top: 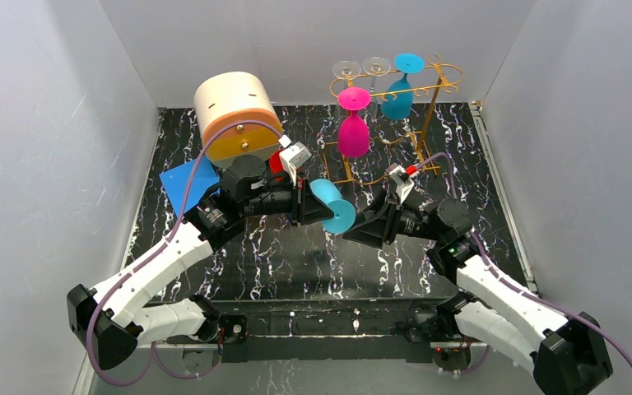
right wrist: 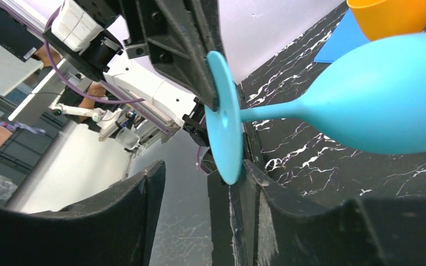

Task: Take the wine glass off the wine glass rack
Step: Place the wine glass at the center of the board.

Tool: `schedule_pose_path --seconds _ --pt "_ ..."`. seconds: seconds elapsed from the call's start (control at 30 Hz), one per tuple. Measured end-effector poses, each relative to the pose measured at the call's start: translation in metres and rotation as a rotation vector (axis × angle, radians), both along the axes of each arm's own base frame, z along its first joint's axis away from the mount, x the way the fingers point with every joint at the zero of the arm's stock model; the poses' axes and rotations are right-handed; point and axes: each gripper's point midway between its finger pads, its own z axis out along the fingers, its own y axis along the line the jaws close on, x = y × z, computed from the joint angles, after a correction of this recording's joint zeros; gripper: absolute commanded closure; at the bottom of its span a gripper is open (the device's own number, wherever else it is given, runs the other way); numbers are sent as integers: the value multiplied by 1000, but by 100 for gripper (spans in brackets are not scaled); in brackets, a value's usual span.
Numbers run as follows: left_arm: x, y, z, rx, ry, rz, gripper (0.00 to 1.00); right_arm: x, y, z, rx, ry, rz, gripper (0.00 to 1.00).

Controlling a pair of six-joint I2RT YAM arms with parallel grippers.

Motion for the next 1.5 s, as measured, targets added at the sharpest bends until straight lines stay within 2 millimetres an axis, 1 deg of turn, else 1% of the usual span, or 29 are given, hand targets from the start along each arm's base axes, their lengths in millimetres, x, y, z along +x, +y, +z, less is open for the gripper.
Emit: schedule_pose_path --seconds 0.03,0.1,0.17,0.33,0.47,0.6,0.77,0.9,0.93,0.97,1.0,1.07,1.13,1.17,1.2,1.27,1.3,1.33,1.43,1.5 --pt "0 0 0 -1 -1 0 100 1 2 -1 0 8 2 47" --pt "0 0 1 -4 -2 0 100 5 6 -5 -4 36 1 56" --pt "1 -1 2 -7 -3 1 100 8 10 -9 -5 58 -3 61" --pt "1 -1 3 -12 -3 2 100 11 13 -10 14 63 -22 66" --pt "1 -2 4 -15 -1 2 100 14 12 -5 43 42 -44 69" --pt "0 -2 4 -18 0 2 100 16 12 0 65 28 -57 76" --pt "0 -2 6 -26 0 -1 100 18 13 1 76 35 -61 91" --pt "1 -2 6 -23 0 2 100 18 14 0 77 49 -53 99" --pt "1 -2 5 -23 0 2 100 18 14 0 77 48 -51 99" --pt "1 -2 5 -22 1 2 96 18 15 0 77 48 -49 99" --pt "1 -2 5 -22 2 3 89 18 15 0 76 48 -48 99" --pt "1 -1 5 -20 -1 7 68 18 15 0 76 41 -47 99" --pt "3 -1 5 -17 -6 17 43 15 16 -1 74 29 -40 99" --pt "4 0 4 -14 -10 25 36 15 16 -2 72 23 -38 99" --pt "5 0 4 -10 -16 28 30 14 16 -2 69 16 -36 99" --pt "6 4 4 -1 -16 53 22 13 17 -3 66 3 -29 99" --pt "7 6 4 3 -21 63 11 12 17 -4 63 -6 -26 99" --pt "8 8 4 7 -26 78 3 11 17 -4 60 -13 -22 99" --pt "12 16 5 29 -41 129 2 10 17 -9 43 -40 -12 99" --pt "19 23 4 52 -48 185 2 9 17 -13 25 -67 -5 99"
